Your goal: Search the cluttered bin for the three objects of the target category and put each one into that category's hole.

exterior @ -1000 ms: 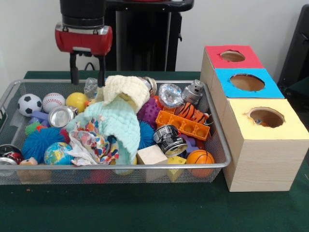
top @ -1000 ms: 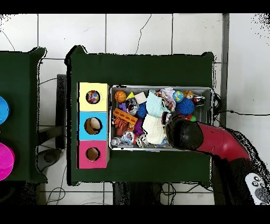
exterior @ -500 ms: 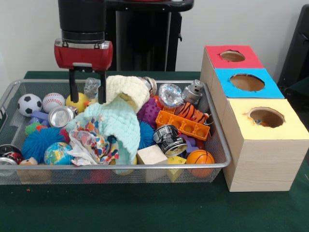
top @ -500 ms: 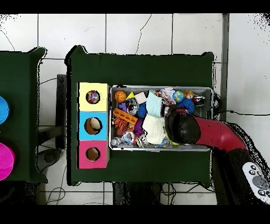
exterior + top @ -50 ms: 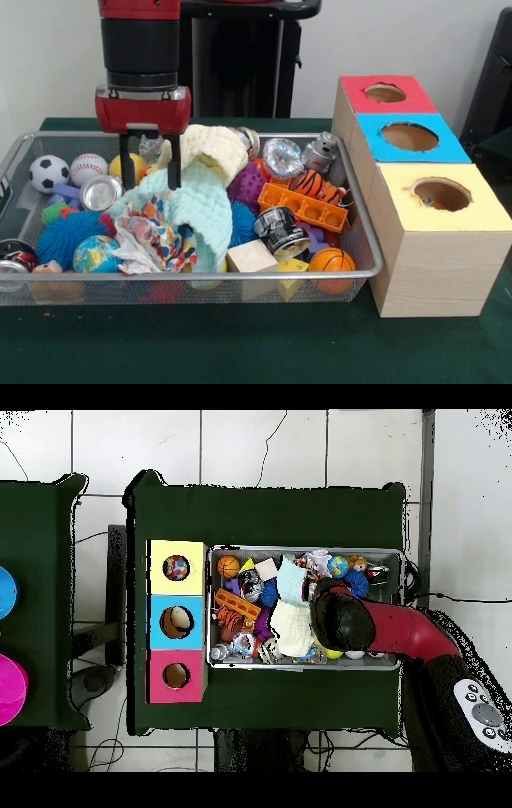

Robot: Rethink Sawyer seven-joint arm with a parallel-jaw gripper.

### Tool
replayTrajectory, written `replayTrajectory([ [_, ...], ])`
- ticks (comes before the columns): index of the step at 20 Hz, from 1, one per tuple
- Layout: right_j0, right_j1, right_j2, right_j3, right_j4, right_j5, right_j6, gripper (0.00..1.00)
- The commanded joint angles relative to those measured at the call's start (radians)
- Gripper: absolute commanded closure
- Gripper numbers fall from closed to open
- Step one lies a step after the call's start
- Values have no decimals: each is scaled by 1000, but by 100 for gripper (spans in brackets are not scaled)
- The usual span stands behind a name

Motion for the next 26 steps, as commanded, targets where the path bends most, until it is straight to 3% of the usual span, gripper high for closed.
replayTrajectory([
  [1, -38, 73, 83, -39, -90, -80, -31, 0],
  [16, -63, 159, 69, -34, -202, -184, 0, 0],
  [26, -62, 160, 93, -49, -194, -154, 11, 0],
])
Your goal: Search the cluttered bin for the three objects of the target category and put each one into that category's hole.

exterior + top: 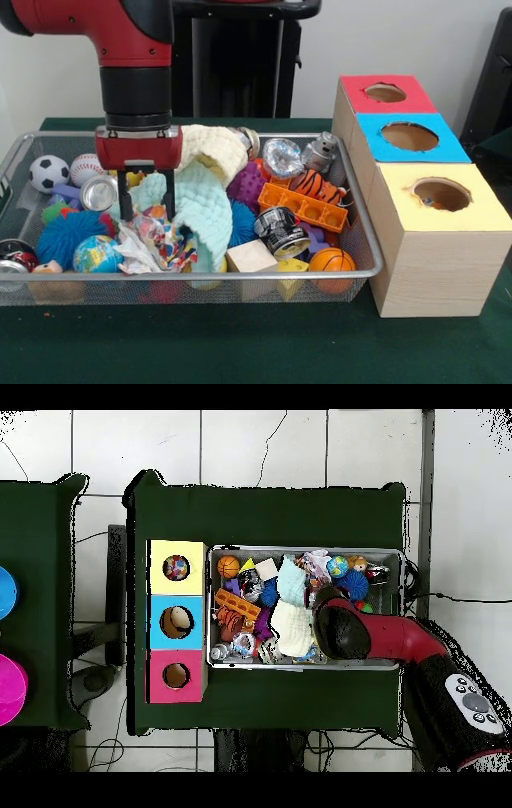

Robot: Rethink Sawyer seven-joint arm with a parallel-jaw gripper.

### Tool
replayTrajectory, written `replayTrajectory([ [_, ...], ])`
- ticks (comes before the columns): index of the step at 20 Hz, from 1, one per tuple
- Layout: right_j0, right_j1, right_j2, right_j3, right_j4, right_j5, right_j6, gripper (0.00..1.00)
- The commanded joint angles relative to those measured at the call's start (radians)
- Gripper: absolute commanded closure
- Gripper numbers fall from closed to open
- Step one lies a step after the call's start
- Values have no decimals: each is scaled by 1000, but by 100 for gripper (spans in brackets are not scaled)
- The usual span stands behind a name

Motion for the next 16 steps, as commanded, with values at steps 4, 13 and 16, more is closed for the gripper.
replayTrajectory([
  [4, 11, 19, 47, -39, -31, 26, 22, 0],
  [13, 28, -38, 71, -63, 12, 125, -9, 0],
  [16, 21, -53, 106, -77, -2, 112, -38, 0],
])
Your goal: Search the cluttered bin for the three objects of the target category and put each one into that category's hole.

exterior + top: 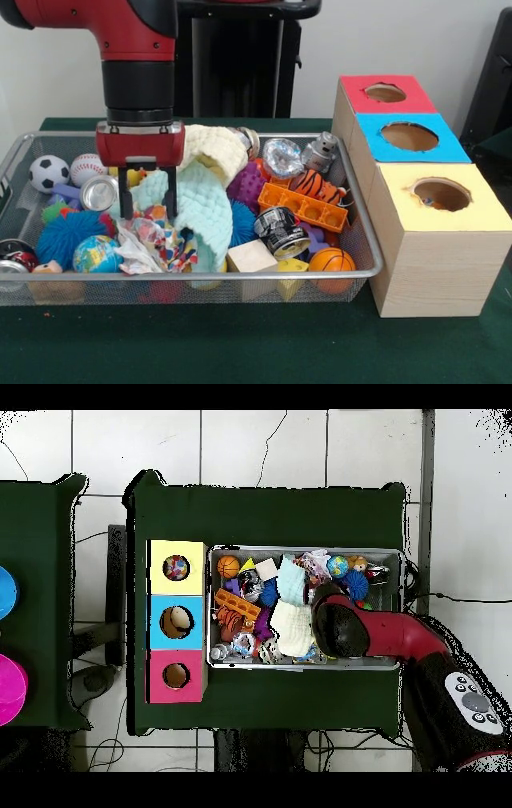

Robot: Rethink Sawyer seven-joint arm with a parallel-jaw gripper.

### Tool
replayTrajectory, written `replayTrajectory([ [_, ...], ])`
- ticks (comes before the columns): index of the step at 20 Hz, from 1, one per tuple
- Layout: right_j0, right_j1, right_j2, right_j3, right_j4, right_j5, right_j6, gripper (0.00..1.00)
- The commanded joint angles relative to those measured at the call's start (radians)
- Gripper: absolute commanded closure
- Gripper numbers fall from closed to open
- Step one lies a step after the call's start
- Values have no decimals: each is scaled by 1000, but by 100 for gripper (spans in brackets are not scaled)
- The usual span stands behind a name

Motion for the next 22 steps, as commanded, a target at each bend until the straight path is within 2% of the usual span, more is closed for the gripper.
replayTrajectory([
  [1, 3, -31, 114, -78, -4, 112, -48, 0],
  [8, 3, -18, 107, -83, -22, 85, -33, 0],
  [13, 10, 33, 97, -100, -45, 17, -2, 0],
  [18, 30, 80, 29, -108, -54, -35, 53, 0],
  [22, 24, 101, 23, -100, -56, -68, 69, 0],
])
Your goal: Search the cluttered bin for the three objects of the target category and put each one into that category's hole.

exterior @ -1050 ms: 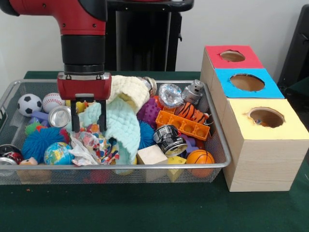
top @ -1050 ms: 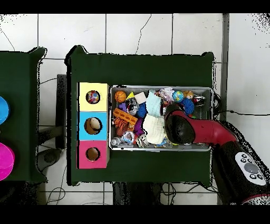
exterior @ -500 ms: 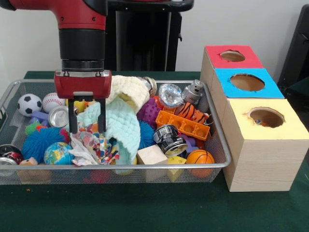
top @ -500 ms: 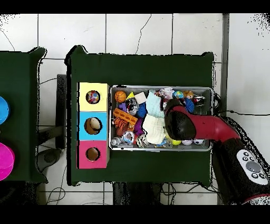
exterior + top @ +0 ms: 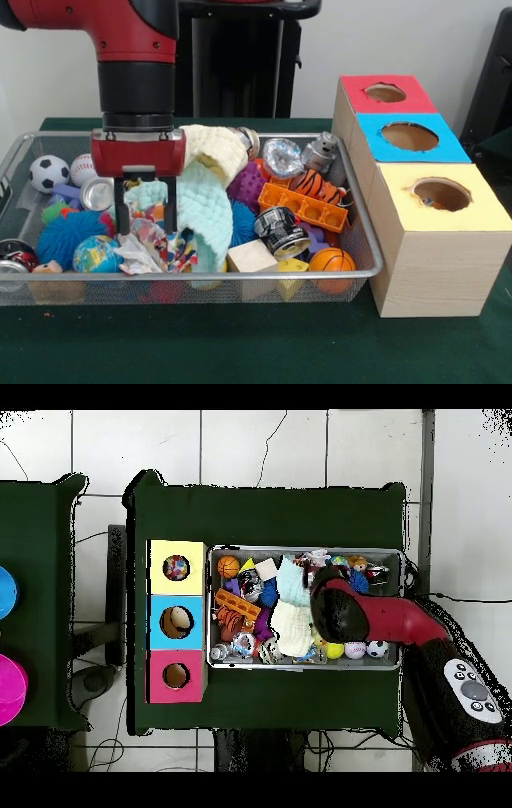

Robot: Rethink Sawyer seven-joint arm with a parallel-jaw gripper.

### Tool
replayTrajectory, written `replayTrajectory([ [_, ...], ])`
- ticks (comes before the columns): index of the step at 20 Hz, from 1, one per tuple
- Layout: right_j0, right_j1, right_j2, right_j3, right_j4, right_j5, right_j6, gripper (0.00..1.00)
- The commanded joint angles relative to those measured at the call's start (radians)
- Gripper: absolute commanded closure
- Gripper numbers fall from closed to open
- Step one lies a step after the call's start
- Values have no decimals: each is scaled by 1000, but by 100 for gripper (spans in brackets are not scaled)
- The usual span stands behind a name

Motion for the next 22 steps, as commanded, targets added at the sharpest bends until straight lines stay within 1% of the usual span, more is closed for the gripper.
replayTrajectory([
  [1, 14, 91, -14, -30, -55, -66, 72, 0],
  [4, 33, 104, -53, -31, -48, -65, 91, 0],
  [8, 59, 113, -115, -41, -53, -45, 87, 0],
  [10, 77, 117, -158, -49, -52, -29, 89, 0],
  [14, 136, 125, -256, -80, -52, 28, 91, 0],
  [17, 151, 141, -279, -86, -54, 35, 73, 0],
  [19, 157, 146, -292, -88, -63, 8, 67, 0],
  [21, 144, 144, -275, -88, -74, -41, 56, 0],
  [22, 122, 141, -251, -79, -85, -78, 45, 0],
])
